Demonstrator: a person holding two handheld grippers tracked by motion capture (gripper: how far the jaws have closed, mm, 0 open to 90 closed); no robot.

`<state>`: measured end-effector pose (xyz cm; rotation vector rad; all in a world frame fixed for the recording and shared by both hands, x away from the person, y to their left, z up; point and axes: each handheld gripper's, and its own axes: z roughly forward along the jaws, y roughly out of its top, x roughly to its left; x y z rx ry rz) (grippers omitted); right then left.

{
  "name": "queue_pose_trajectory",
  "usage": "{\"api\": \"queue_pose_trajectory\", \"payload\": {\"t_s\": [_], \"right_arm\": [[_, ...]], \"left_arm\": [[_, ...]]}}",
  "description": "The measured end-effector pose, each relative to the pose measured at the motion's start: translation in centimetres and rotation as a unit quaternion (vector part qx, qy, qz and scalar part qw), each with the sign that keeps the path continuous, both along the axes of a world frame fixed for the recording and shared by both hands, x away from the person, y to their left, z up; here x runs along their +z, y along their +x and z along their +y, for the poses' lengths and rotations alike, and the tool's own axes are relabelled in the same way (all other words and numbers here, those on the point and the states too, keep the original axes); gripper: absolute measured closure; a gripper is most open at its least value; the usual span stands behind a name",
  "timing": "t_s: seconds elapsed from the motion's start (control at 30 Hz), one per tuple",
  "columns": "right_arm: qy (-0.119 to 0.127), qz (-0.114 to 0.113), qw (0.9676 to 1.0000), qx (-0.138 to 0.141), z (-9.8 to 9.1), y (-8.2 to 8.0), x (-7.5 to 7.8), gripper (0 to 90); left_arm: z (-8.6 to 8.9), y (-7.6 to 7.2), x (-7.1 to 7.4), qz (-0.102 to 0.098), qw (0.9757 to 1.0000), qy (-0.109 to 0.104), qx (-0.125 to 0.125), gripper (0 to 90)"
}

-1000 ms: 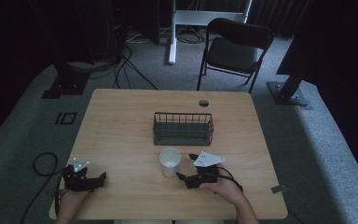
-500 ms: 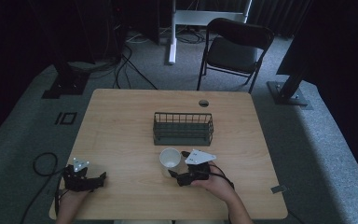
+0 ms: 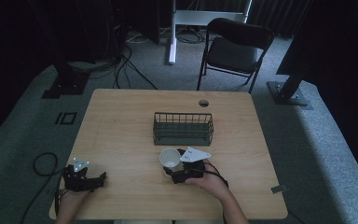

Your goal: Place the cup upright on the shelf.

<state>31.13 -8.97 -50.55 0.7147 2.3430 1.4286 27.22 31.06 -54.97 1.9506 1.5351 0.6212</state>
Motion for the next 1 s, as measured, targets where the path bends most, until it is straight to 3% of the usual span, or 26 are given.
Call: {"api": "queue_pose_trajectory", "payload": {"t_s": [0.3, 0.5, 0.8, 1.0], "right_arm": [[0.008, 0.001, 0.9999, -0.007, 0.6, 0.2, -0.3, 13.4], [0.007, -0.002, 0.9999, -0.015, 0.9, 0.2, -0.3, 18.8], [-0.003, -0.007, 0.9999, -0.013, 1.1, 0.1, -0.1, 19.8], [0.01, -0.007, 0.9999, -0.01, 1.4, 0.4, 1.4, 19.9]], "left_arm": [[0.0, 0.0, 0.0, 0.0, 1.0, 0.0, 0.0, 0.9], [0.0, 0.0, 0.0, 0.0, 1.0, 0.0, 0.0, 0.9], [0.0, 0.0, 0.0, 0.0, 1.0, 0.0, 0.0, 0.9], [0.0, 0.0, 0.0, 0.0, 1.0, 0.0, 0.0, 0.9]]}}
